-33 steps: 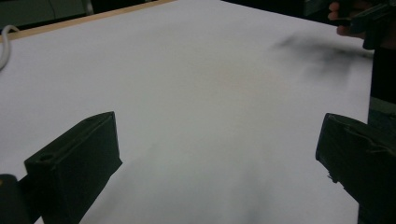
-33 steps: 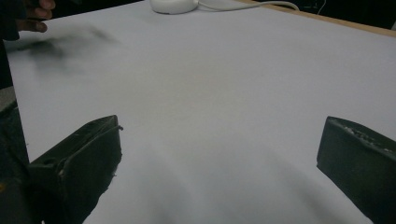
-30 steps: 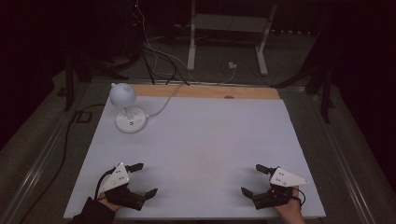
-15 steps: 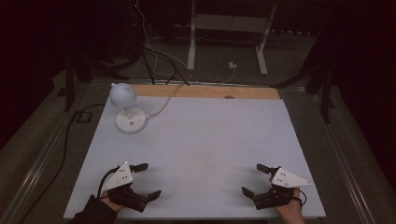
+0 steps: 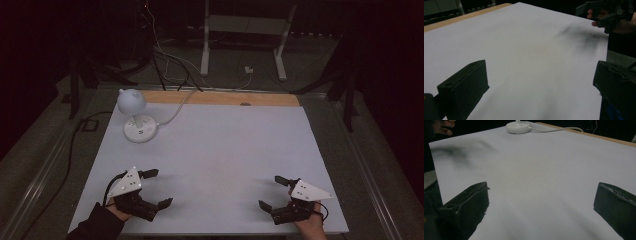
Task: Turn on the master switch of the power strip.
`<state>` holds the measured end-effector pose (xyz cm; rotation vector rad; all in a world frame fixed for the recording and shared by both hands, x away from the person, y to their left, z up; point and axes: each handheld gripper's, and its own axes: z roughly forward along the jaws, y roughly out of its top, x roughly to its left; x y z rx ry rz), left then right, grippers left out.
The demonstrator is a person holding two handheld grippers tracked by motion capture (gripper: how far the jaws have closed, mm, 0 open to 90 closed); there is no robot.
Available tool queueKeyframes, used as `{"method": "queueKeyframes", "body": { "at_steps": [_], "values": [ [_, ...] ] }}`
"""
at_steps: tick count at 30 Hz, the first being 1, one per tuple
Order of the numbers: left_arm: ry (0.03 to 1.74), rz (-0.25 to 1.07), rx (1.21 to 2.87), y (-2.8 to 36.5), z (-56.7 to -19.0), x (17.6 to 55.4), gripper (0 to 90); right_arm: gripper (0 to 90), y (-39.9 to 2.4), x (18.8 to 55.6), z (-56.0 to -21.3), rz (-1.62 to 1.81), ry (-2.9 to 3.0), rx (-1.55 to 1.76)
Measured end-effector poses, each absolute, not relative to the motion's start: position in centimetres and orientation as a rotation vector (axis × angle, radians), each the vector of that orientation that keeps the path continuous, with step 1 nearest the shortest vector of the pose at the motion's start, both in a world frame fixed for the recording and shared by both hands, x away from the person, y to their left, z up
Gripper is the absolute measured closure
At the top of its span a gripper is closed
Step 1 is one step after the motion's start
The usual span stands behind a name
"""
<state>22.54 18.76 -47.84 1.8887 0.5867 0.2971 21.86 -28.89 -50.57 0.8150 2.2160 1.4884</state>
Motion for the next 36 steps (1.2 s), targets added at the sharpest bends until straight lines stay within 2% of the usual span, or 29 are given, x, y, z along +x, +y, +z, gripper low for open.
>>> {"method": "queueKeyframes", "body": {
  "at_steps": [22, 36],
  "values": [
    [0.637, 0.348, 1.858, 19.2, -45.3, 24.5, 0.3, 0.0, -28.9, 21.8, -50.4, 1.506, 2.208, 0.813],
    [0.748, 0.426, 1.838, 19.7, -44.4, 26.7, 0.3, 0.0, -28.9, 21.8, -50.3, 1.512, 2.205, 0.815]
  ]
}}
